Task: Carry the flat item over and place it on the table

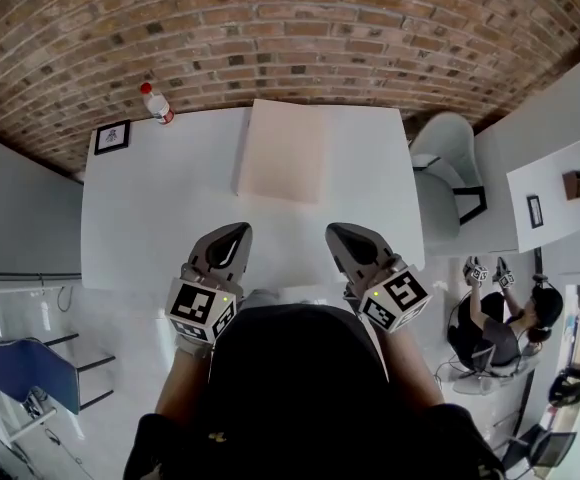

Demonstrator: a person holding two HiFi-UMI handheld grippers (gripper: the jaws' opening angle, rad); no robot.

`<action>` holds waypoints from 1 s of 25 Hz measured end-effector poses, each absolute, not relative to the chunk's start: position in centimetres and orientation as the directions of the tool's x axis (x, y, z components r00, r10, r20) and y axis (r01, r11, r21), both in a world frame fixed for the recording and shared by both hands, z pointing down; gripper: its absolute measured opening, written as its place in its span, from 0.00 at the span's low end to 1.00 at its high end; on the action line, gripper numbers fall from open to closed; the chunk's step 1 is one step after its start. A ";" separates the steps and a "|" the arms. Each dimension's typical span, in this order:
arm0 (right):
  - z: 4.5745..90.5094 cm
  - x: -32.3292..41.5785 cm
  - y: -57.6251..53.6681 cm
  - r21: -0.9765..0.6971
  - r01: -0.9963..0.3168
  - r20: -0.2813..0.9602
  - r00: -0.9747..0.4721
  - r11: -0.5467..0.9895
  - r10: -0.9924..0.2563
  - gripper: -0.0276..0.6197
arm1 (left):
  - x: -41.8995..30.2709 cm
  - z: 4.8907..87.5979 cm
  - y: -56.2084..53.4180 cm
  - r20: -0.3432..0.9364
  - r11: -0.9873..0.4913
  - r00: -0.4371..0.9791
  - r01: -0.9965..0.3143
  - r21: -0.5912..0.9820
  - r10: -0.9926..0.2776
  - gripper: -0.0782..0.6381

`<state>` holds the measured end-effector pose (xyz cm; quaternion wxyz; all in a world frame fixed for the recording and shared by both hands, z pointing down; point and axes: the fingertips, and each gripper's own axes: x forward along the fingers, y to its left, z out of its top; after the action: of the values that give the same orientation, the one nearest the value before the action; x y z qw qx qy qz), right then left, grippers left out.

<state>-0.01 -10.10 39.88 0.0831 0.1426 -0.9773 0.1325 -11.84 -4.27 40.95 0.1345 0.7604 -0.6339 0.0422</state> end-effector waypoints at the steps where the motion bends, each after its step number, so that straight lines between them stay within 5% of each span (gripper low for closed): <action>1: 39.7 -0.2 -10.0 -0.231 -0.294 0.198 -0.947 0.927 -0.251 0.06 | -12.0 40.8 -4.1 0.230 -0.155 0.184 -0.978 0.140 -0.956 0.11; 25: 39.6 -0.7 -10.4 -0.213 -0.264 0.192 -0.955 0.941 -0.225 0.06 | -12.2 39.5 -5.1 0.172 -0.165 0.208 -0.958 0.233 -0.963 0.11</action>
<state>-0.69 -10.39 39.63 0.0828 0.1245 -0.9816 0.1189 -12.22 -5.08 39.50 0.1464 0.7632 -0.6293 -0.0080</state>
